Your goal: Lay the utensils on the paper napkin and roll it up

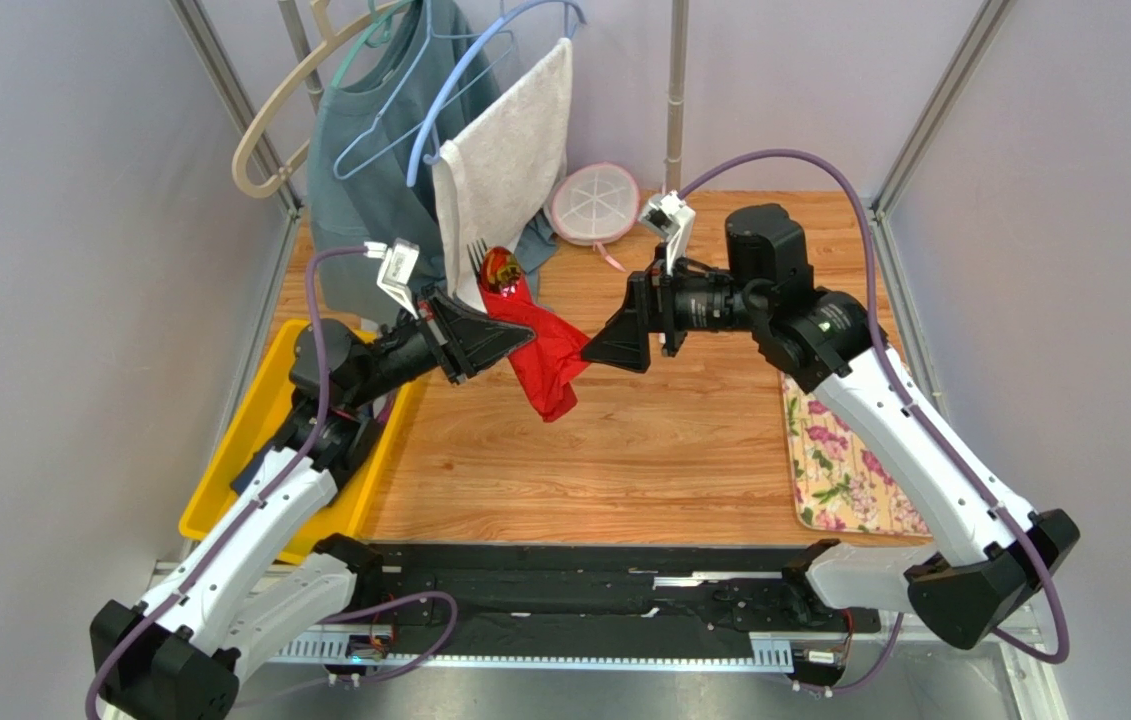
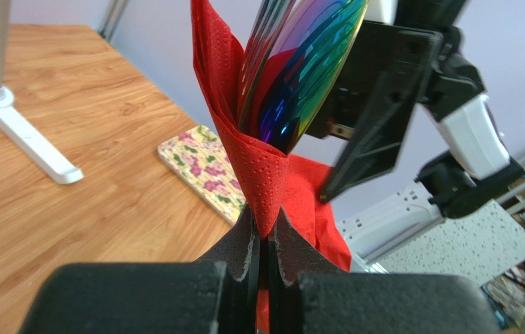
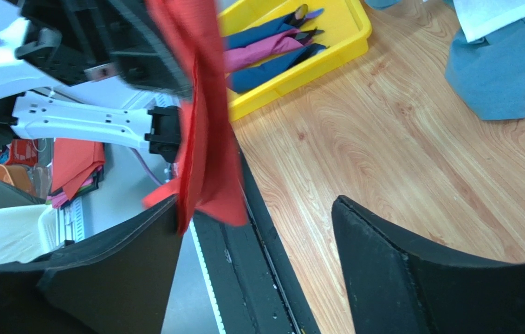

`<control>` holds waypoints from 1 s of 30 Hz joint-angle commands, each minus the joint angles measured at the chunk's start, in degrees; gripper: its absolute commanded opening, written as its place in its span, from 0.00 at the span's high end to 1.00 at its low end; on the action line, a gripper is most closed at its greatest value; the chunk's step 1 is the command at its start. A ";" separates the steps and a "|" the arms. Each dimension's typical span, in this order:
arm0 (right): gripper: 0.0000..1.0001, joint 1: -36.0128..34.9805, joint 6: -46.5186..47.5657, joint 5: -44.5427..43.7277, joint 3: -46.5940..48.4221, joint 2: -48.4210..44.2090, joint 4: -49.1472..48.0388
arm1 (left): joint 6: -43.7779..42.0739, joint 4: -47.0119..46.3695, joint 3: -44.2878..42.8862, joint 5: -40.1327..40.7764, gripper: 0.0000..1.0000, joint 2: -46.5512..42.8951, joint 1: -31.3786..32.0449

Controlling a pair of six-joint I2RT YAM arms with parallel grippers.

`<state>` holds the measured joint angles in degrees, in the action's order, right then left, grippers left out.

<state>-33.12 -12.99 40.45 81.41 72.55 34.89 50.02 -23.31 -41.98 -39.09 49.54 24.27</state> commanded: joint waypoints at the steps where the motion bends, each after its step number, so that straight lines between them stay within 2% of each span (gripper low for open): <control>1: 0.28 -0.19 -0.81 3.14 -0.89 -3.65 -3.51 | 0.60 0.55 -3.20 4.81 1.00 1.26 -1.24; 4: 0.33 -0.97 1.03 4.81 -1.77 -3.65 -3.69 | 1.84 -0.15 -3.02 4.46 1.00 1.79 -2.03; 6: 0.29 -1.68 3.23 3.86 -2.21 -3.82 -3.34 | 2.10 -0.51 -3.37 4.03 1.00 1.88 -2.04; 8: 0.22 -2.73 5.07 2.98 -2.83 -4.17 -3.17 | 2.19 -0.51 -3.46 3.76 1.00 1.88 -2.04; 12: 0.20 -5.72 9.11 -2.45 -3.27 -3.91 -2.99 | 3.06 -0.86 -3.55 3.32 1.00 2.05 -2.04; 21: 0.32 -10.47 11.59 -6.96 -1.78 -1.28 -6.42 | 3.95 -0.68 -3.38 2.70 1.00 2.14 -2.04; 30: 0.60 -13.90 15.81 -7.31 -2.04 -0.48 -5.10 | 4.74 -1.30 -3.20 3.14 1.00 2.23 -2.04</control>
<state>-46.02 -0.32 34.24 77.76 72.03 31.90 53.80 -21.67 -42.81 -35.90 51.99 22.37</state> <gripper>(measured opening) 0.443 0.029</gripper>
